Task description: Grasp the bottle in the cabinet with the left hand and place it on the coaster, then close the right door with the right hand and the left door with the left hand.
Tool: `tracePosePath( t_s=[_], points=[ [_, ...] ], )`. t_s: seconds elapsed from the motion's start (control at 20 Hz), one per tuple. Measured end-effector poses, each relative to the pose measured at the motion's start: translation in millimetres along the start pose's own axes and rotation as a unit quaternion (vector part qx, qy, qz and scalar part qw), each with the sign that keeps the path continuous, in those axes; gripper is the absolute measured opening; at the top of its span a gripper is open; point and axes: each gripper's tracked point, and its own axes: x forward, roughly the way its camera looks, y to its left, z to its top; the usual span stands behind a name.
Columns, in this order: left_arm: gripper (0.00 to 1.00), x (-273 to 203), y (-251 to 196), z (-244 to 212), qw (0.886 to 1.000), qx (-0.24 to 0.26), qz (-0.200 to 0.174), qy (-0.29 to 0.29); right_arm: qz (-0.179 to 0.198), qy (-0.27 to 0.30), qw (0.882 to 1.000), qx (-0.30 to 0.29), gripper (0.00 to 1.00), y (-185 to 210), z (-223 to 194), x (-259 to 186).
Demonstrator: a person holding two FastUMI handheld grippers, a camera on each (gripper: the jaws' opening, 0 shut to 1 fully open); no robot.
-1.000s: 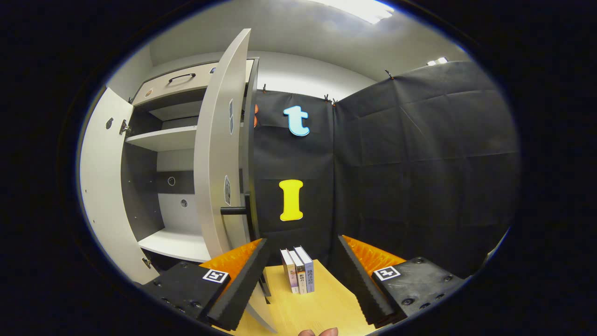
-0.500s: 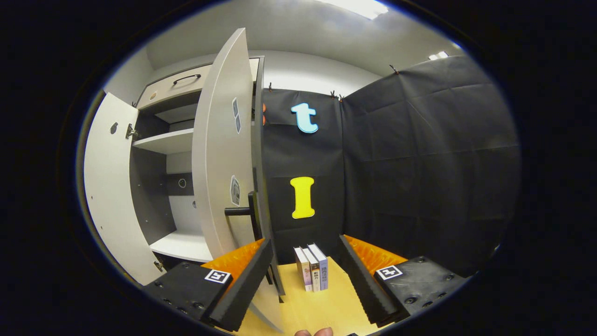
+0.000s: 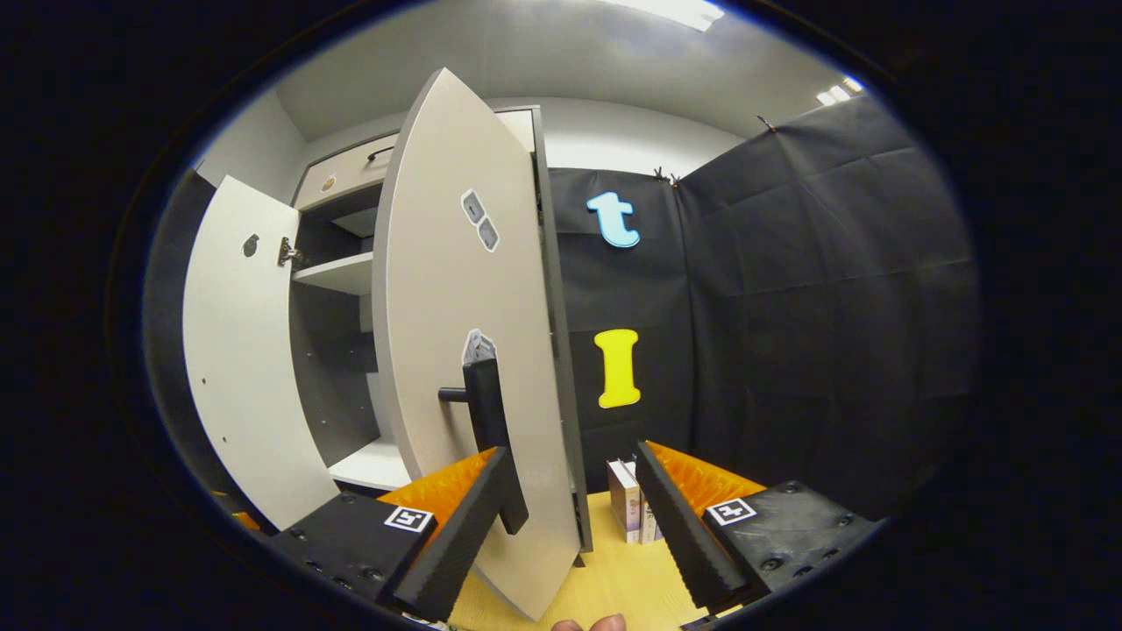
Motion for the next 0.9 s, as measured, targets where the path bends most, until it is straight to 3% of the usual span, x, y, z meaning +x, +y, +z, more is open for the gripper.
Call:
tracePosePath(
  t_s=[0.1, 0.4, 0.9],
  points=[
    [0.93, 1, 6, 0, 1.000, 0.007, 0.008, 0.002, 0.026, 0.007, 1.000, 0.003, 1.00, 23, -5, 6],
    [0.93, 2, 16, 1, 1.000, 0.017, 0.026, 0.001, 0.075, 0.018, 0.997, -0.003, 0.97, 69, -17, 27],
    [0.93, 3, 54, 8, 0.997, 0.019, 0.074, -0.003, 0.100, 0.017, 0.995, -0.011, 0.97, 111, -31, 69]
  ],
)
